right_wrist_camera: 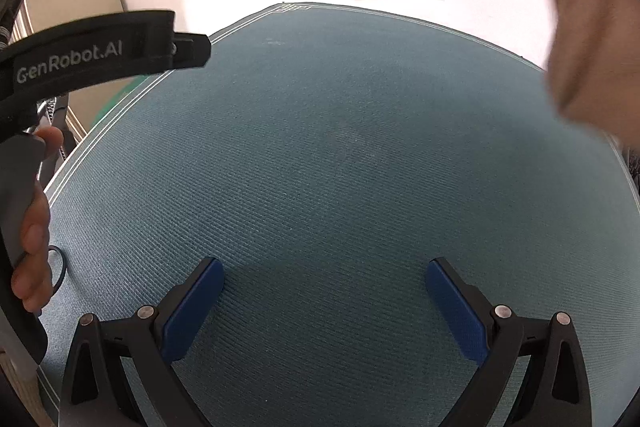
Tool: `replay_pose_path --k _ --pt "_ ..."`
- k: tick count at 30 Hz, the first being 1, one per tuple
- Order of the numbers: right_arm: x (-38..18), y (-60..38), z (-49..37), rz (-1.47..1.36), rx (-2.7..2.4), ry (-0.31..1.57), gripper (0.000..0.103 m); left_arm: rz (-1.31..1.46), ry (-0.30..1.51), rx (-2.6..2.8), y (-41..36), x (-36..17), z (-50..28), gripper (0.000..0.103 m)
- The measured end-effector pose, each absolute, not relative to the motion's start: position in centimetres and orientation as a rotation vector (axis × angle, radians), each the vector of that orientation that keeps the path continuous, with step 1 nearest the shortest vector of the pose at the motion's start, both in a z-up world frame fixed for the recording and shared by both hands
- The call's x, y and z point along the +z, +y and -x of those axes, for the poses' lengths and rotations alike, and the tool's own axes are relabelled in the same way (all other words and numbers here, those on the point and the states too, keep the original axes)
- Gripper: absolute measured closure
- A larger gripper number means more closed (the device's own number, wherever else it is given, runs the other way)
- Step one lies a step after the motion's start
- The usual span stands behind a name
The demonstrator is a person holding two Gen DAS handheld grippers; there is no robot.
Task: Fold clothes
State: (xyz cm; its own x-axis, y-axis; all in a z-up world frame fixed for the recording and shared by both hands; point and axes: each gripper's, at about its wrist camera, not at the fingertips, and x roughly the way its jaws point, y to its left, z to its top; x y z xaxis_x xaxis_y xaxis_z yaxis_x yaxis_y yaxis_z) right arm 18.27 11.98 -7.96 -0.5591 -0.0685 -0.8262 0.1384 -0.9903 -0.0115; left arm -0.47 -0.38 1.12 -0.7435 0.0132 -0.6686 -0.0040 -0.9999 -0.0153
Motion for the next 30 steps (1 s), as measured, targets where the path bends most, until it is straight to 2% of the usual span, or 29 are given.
replay_pose_path --k 30 --pt "-8.0 14.1 -20.4 -1.404 -2.676 0.111 0.000 1.150 0.029 2.933 0.3 0.5 0.5 0.000"
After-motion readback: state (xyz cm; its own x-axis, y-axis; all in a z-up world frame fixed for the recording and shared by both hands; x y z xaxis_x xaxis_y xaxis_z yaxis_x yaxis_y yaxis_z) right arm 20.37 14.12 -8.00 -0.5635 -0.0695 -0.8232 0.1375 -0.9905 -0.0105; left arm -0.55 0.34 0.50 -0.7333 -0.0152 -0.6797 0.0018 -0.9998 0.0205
